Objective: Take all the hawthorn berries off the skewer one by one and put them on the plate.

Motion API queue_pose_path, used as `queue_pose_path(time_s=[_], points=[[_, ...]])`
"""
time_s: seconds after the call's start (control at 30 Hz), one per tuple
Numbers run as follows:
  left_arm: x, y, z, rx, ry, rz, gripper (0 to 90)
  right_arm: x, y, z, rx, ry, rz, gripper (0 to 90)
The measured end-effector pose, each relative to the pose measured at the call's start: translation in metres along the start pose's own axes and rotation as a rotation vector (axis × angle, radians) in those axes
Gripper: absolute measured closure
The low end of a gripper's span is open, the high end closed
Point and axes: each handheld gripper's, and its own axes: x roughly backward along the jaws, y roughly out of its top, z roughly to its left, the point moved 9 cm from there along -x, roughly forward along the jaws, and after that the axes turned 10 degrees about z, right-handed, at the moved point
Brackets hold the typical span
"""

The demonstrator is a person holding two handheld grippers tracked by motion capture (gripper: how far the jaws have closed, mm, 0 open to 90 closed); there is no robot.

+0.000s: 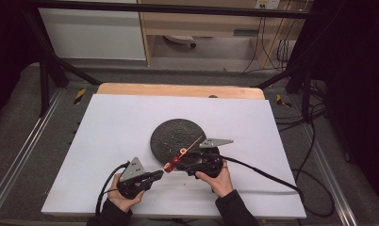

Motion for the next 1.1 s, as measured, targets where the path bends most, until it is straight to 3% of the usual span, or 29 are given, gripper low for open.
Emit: queue_pose_path(time_s=[0.57, 0.63, 0.9, 1.1], points=[[-0.003, 0.0, -0.006, -0.014, -0.014, 0.005, 88.5, -0.005, -0.006, 0.007, -0.006, 0.085, 0.036, 60.3], [-0.003, 0.0, -0.007, -0.015, -0.015, 0.004, 88.4, -0.004, -0.006, 0.008, -0.008, 0.088, 0.033, 60.5], [0.0, 0.001, -0.007, -0.016, -0.017, -0.005, 88.4, 0.006, 0.001, 0.002, -0.013, 0.061, 0.006, 60.9], [0.003, 0.0, -0.006, -0.02, -0.018, -0.008, 88.4, 0.03, 0.012, -0.018, -0.054, 0.01, -0.062, 60.9]])
